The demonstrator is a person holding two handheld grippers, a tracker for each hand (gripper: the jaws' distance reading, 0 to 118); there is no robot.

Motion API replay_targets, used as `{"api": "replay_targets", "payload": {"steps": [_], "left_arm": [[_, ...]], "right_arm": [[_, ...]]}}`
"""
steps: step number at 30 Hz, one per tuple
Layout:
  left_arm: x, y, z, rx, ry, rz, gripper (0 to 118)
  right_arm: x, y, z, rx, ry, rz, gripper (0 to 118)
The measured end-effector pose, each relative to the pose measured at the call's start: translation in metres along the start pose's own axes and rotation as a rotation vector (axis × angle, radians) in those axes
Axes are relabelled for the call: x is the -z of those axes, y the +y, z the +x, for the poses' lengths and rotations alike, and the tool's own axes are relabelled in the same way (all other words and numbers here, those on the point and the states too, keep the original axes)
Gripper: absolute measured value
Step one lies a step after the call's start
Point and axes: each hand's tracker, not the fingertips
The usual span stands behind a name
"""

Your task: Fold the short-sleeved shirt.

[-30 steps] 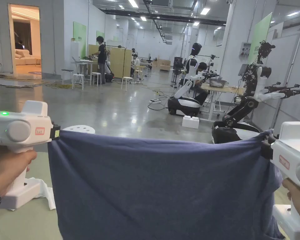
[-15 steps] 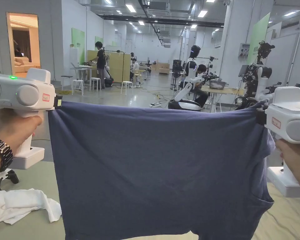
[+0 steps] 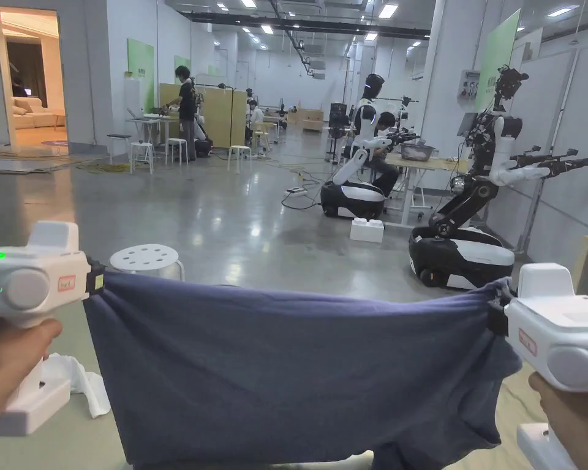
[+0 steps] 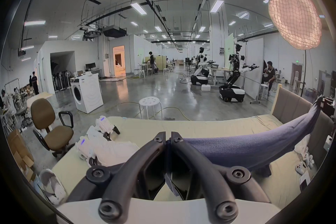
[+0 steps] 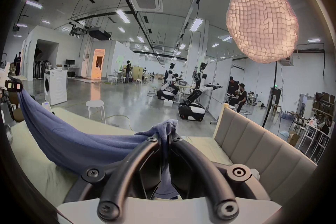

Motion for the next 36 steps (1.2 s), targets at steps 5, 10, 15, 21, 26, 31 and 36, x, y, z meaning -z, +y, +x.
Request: {"api": "replay_targets", "payload": {"steps": [5, 10, 15, 21, 26, 31, 36], "left_arm": [[-0.041, -0.051, -0.008, -0.070, -0.035, 0.014, 0], [-0.086, -0.095, -0.021, -0.115, -0.057, 0.011, 0], [-0.125, -0.145, -0.035, -0.119, -0.070, -0.036, 0], [-0.172, -0.211, -0.048, -0.127, -0.058, -0.153, 0], [-0.191, -0.272, -0.047, -0.061, -0.046, -0.341, 0], [-0.188, -0.321, -0.044, -0.019, -0.076, -0.533, 0], [-0.179, -0.349, -0.041, 0.029, -0.088, -0.690, 0]], "right_arm": [[-0.049, -0.043, 0.006, 0.002, 0.004, -0.039, 4], [-0.106, -0.081, 0.006, -0.011, 0.002, -0.068, 4], [-0.157, -0.123, 0.001, -0.045, -0.010, -0.126, 4], [-0.207, -0.178, -0.011, -0.042, 0.012, -0.269, 4], [-0.230, -0.229, -0.020, -0.035, 0.039, -0.445, 4], [-0.240, -0.290, -0.027, -0.100, 0.081, -0.644, 5], [-0.241, -0.343, -0.029, -0.092, 0.115, -0.786, 5]]}}
